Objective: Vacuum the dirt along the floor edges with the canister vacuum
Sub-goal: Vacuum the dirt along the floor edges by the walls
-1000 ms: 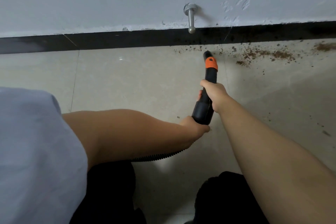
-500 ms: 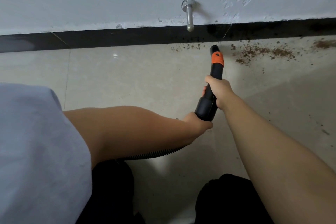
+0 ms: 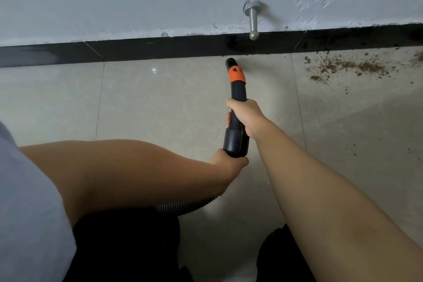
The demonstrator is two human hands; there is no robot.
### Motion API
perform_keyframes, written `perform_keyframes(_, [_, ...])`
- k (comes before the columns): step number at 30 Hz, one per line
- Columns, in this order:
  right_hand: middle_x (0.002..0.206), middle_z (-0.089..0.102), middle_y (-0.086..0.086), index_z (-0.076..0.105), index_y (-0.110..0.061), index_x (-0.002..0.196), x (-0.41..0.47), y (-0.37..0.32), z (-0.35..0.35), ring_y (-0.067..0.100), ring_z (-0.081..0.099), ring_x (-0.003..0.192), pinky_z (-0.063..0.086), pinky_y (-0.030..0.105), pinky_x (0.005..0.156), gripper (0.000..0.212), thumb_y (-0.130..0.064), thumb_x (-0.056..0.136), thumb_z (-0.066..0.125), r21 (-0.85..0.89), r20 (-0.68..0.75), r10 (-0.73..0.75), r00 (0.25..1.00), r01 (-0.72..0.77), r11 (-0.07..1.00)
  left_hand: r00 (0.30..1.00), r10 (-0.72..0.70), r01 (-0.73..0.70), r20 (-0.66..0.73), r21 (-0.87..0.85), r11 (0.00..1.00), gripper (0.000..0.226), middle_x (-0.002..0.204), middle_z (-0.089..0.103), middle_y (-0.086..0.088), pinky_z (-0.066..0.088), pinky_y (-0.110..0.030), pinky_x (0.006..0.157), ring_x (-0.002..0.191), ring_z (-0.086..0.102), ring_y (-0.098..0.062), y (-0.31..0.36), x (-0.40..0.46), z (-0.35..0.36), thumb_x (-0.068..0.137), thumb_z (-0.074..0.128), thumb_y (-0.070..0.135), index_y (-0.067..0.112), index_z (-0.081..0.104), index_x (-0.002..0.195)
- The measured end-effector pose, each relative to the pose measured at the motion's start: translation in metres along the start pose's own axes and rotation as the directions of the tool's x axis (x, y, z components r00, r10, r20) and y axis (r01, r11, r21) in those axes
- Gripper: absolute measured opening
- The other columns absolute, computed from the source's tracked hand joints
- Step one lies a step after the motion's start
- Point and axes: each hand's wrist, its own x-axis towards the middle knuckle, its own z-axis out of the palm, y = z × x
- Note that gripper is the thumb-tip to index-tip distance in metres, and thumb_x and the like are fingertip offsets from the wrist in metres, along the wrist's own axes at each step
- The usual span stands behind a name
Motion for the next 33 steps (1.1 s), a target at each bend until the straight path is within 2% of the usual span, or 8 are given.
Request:
perform_keyframes(4, [0.051, 0.051, 0.006, 0.044, -0.009, 0.083, 0.0, -0.001, 0.012, 0.018, 0.046, 0.038, 0.046, 0.027, 0.053, 0.007, -0.007, 0.084, 0.051, 0.046, 0.016, 0.009, 1.0, -0.01, 0.999, 1.0, -0.003, 0.003, -0.021, 0.027, 1.0, 0.032, 0.084, 0.057, -0.009, 0.046, -0.029, 0.065, 0.071, 0.052, -0.023, -0.001, 0.003, -0.016, 0.078, 0.063, 0.015, 0.009, 0.055, 0.108])
perform_keyframes(9, [0.056, 0.051, 0.006, 0.045, -0.009, 0.087, 0.002, -0.001, -0.008, 0.018, 0.047, 0.042, 0.046, 0.027, 0.052, 0.008, -0.009, 0.085, 0.053, 0.1, -0.054, 0.032, 0.998, -0.026, 0.995, 1.0, 0.018, -0.019, 0.019, 0.065, 0.998, 0.033, 0.088, 0.058, -0.008, 0.046, -0.029, 0.067, 0.073, 0.053, -0.022, 0.007, 0.007, -0.004, 0.078, 0.064, 0.017, 0.011, 0.053, 0.109])
perform_keyframes(16, [0.059, 0.048, 0.007, 0.043, -0.01, 0.077, 0.006, -0.01, -0.06, 0.019, 0.045, 0.045, 0.044, 0.026, 0.05, 0.013, -0.006, 0.086, 0.052, 0.227, -0.192, 0.066, 0.979, -0.021, 0.974, 0.989, 0.053, -0.069, 0.137, 0.114, 0.991, 0.027, 0.086, 0.057, -0.008, 0.041, -0.023, 0.057, 0.071, 0.051, -0.021, 0.037, 0.012, 0.028, 0.079, 0.064, 0.016, 0.011, 0.054, 0.104])
perform_keyframes(19, [0.059, 0.048, 0.006, 0.043, -0.01, 0.078, 0.009, -0.016, -0.071, 0.017, 0.046, 0.044, 0.045, 0.025, 0.048, 0.013, -0.006, 0.087, 0.052, 0.237, -0.214, 0.073, 0.974, -0.02, 0.971, 0.986, 0.05, -0.069, 0.159, 0.118, 0.991, 0.026, 0.087, 0.057, -0.008, 0.042, -0.025, 0.059, 0.072, 0.052, -0.022, 0.049, 0.014, 0.033, 0.079, 0.064, 0.015, 0.012, 0.053, 0.102])
perform_keyframes(33, [0.061, 0.05, 0.007, 0.045, -0.008, 0.089, 0.013, -0.019, -0.037, 0.017, 0.047, 0.046, 0.047, 0.028, 0.054, 0.01, -0.008, 0.086, 0.054, 0.164, -0.093, 0.047, 0.995, -0.031, 0.986, 0.996, 0.039, -0.043, 0.074, 0.049, 0.998, 0.033, 0.086, 0.057, -0.009, 0.044, -0.027, 0.064, 0.069, 0.05, -0.021, 0.036, 0.017, 0.012, 0.08, 0.064, 0.015, 0.01, 0.053, 0.11])
